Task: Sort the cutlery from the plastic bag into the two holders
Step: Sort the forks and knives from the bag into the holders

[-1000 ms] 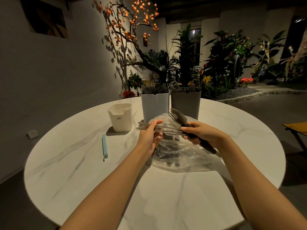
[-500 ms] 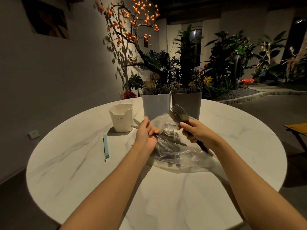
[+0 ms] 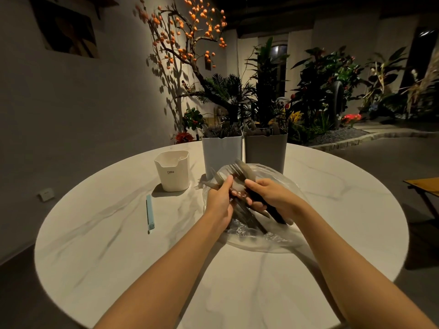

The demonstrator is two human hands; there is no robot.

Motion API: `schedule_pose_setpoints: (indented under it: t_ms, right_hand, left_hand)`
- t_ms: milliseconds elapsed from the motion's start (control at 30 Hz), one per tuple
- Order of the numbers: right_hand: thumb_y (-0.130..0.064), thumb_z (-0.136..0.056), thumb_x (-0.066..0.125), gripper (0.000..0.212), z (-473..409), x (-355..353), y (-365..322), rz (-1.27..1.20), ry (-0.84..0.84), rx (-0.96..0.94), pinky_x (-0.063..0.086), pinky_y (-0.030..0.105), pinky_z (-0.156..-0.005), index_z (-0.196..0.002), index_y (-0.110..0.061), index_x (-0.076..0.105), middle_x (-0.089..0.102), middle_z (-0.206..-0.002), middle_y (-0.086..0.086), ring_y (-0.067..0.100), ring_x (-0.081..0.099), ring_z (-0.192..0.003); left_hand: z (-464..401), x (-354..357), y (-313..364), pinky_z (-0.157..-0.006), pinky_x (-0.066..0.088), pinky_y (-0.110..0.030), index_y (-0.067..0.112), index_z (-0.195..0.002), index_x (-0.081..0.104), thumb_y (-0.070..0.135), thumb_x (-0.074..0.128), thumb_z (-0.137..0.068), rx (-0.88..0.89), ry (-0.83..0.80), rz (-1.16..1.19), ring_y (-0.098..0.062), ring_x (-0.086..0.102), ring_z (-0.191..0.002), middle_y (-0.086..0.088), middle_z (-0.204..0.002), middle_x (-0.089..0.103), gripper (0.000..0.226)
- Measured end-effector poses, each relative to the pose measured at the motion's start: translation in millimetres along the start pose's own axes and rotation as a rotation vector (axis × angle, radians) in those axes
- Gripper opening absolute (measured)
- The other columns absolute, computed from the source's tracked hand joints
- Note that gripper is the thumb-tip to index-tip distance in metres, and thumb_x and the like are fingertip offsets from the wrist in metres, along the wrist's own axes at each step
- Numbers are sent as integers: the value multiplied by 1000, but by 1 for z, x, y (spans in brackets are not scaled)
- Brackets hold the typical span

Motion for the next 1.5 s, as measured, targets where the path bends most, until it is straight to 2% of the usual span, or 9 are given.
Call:
schedule_pose_setpoints:
  t_ms: [100,200,333,433,600,833,967,1233,1500]
  right_hand:
    - [-23,-104,39,28,1,-5,-1,52,134,-9,45,17,-46,-87,-7,54,57,-65,5,8,50,-46]
    - [-22,-104,39,26,-3,-3,-1,279,230,-83,51,23,-57,-87,-9,54,59,-71,5,14,57,-59]
    - [-29,-104,37,28,-11,0,5,688,333,-185,38,27,-66,-89,-14,55,59,-84,2,19,54,-77]
    - [-29,-103,38,24,-11,2,4,795,385,-251,33,23,-62,-92,-17,55,58,-86,-3,17,55,-79]
    - [-26,-103,37,27,-16,14,6,848,339,-242,48,35,-86,-112,-12,58,65,-107,7,23,60,-97]
    - [-28,-105,28,30,-3,29,-9,1081,254,-286,50,41,-80,-111,-7,48,56,-104,11,29,57,-91]
    - [-27,-104,24,32,-7,29,-6,1022,259,-216,50,48,-80,-107,-5,48,58,-102,15,33,57,-87]
    - [-41,-102,31,28,-11,24,2,772,292,-141,46,38,-76,-103,-17,43,59,-96,4,23,56,-85]
    - [-55,-94,43,43,-11,16,7,530,191,-126,52,30,-72,-104,-14,53,65,-92,4,17,62,-80]
  left_hand:
    - [2,-1,3,-78,55,-32,9,-103,68,23,52,-99,0,30,-29,-20,66,-89,-6,-96,69,22]
    - [1,-4,2,-84,51,-32,13,-91,69,25,42,-103,21,54,-78,-18,62,-91,-5,-94,68,32]
    - [-1,-3,-2,-94,49,-38,9,-81,58,28,40,-103,-9,67,-5,-15,61,-71,-2,-64,65,34]
    - [0,2,-1,-87,50,-37,7,-77,52,28,40,-103,-11,25,43,-14,52,-60,-3,-56,53,35]
    - [-3,5,0,-71,48,-33,7,-73,47,26,39,-104,18,35,52,-14,47,-51,-1,-50,47,37]
    - [-2,2,2,-94,52,-41,11,-86,60,32,41,-102,77,108,-139,-21,64,-86,-5,-82,66,32]
    - [5,6,4,-95,50,-41,10,-83,60,40,39,-101,84,108,-87,-21,64,-86,-7,-84,67,41]
    - [4,3,3,-93,52,-41,11,-85,64,24,47,-101,115,112,-246,-29,66,-99,-6,-87,69,27]
    - [1,4,11,-85,49,-32,17,-84,52,29,36,-104,147,162,-161,-17,60,-84,-2,-81,60,28]
Point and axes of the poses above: each hand's wrist, its own z-axis away from the middle knuckle, its own x-axis out of the palm, y = z × x, the point moved 3 cm from there along -z, towards the middle knuckle
